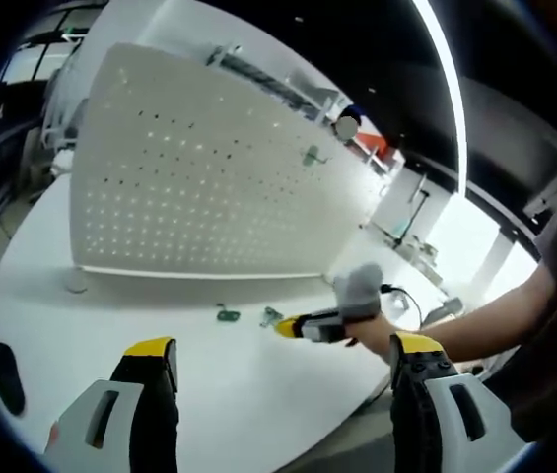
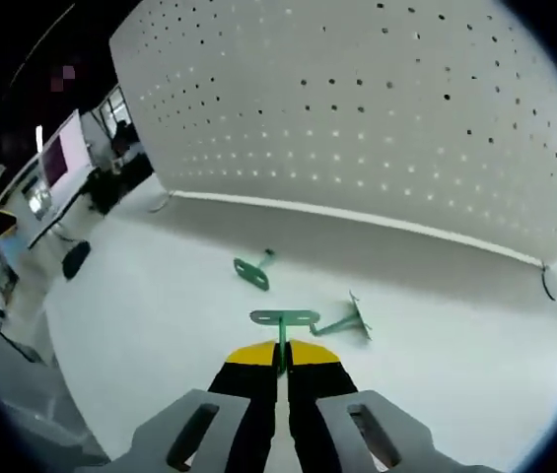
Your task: Insert the hook assembly into the mounting plate slot until the hook locks in place.
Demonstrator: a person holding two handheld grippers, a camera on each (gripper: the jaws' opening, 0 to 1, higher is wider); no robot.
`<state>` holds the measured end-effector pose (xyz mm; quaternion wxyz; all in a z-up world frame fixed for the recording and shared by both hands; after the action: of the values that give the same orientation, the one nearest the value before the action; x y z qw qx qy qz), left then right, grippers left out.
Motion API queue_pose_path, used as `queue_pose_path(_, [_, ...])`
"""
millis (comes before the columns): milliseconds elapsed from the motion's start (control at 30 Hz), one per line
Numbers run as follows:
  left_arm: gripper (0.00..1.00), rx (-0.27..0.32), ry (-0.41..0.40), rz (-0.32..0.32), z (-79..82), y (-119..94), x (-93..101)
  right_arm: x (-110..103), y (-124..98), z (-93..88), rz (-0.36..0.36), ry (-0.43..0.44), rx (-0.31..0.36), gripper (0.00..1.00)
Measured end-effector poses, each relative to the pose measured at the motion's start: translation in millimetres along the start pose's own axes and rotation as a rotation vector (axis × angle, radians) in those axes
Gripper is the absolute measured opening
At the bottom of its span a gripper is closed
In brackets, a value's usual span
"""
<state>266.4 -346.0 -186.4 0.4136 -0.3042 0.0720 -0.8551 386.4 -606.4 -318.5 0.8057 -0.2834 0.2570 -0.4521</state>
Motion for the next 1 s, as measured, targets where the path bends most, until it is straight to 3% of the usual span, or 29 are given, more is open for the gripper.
queue_pose_path(267, [0.91, 0.016, 0.028, -0.001, 3.7, -4.6, 5.7, -3.1, -11.8, 17.2, 0.012, -0.017, 0.048, 0.00])
queue_pose_path(1000, [0.92, 0.055, 0.097, 0.009, 4.7, -20.2, 25.0, -26.2, -58.4, 39.1, 0.060, -0.074, 0.132, 0.00])
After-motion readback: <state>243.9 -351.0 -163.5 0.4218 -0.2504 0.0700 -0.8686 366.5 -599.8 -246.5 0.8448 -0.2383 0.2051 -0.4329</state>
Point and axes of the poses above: the point that each gripper's makers call its tool centre point, and the gripper's own axes: y roughly forward along the fingers, x roughly to its right, z roughly out of its top, the point moved 10 cm from there along -y, roughly backward along the fingers
